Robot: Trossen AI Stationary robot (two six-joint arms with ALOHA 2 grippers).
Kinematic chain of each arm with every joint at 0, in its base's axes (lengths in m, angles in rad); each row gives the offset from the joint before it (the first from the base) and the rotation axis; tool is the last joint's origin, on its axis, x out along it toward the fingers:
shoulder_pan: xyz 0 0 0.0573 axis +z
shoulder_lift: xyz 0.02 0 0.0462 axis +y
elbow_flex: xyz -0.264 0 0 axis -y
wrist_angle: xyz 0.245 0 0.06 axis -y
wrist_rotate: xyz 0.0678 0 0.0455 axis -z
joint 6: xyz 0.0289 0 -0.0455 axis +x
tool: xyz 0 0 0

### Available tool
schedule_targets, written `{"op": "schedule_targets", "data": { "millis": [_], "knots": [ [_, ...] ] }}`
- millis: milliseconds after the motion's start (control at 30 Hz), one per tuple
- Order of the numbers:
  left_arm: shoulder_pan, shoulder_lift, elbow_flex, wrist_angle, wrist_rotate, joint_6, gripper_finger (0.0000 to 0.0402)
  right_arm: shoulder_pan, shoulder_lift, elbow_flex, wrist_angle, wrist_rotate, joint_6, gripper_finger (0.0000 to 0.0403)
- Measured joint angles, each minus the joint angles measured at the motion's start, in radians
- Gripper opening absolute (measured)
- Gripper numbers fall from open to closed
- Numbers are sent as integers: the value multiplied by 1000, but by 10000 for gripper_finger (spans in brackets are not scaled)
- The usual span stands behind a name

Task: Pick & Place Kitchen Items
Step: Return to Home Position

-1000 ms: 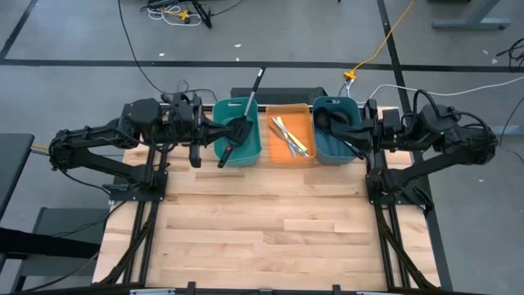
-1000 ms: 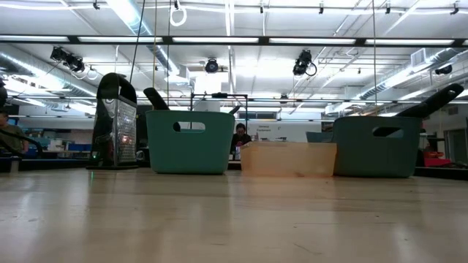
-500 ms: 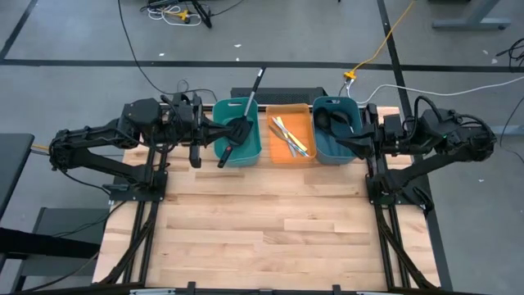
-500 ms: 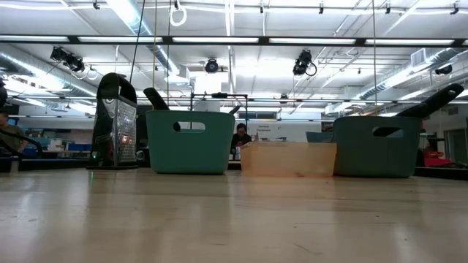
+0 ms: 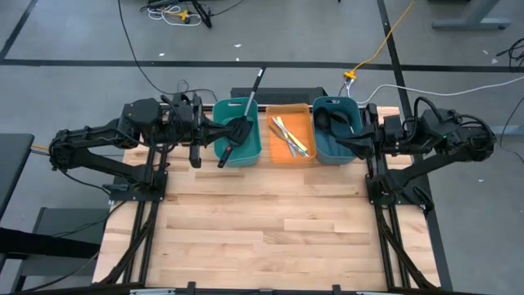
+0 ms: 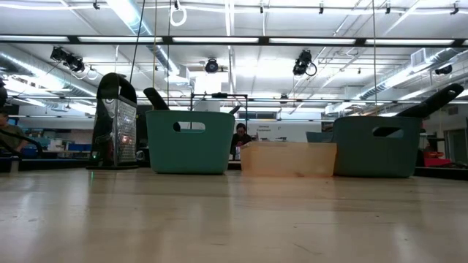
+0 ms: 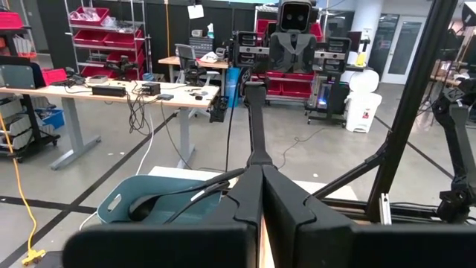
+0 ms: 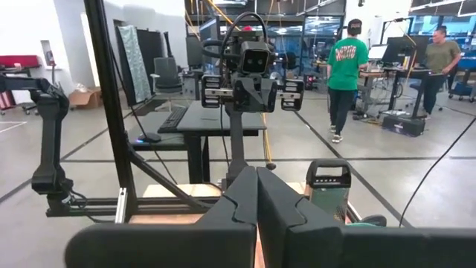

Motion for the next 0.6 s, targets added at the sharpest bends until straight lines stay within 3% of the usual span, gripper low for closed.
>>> {"op": "schedule_targets", "data": {
  "millis": [367, 600],
  "knots": [
    [0, 0, 0, 0, 0, 0, 14, 0, 4, 0, 42, -64, -69, 2],
    [0, 0, 0, 0, 0, 0, 14, -9, -20, -107, 256, -144, -100, 2]
  ]
}}
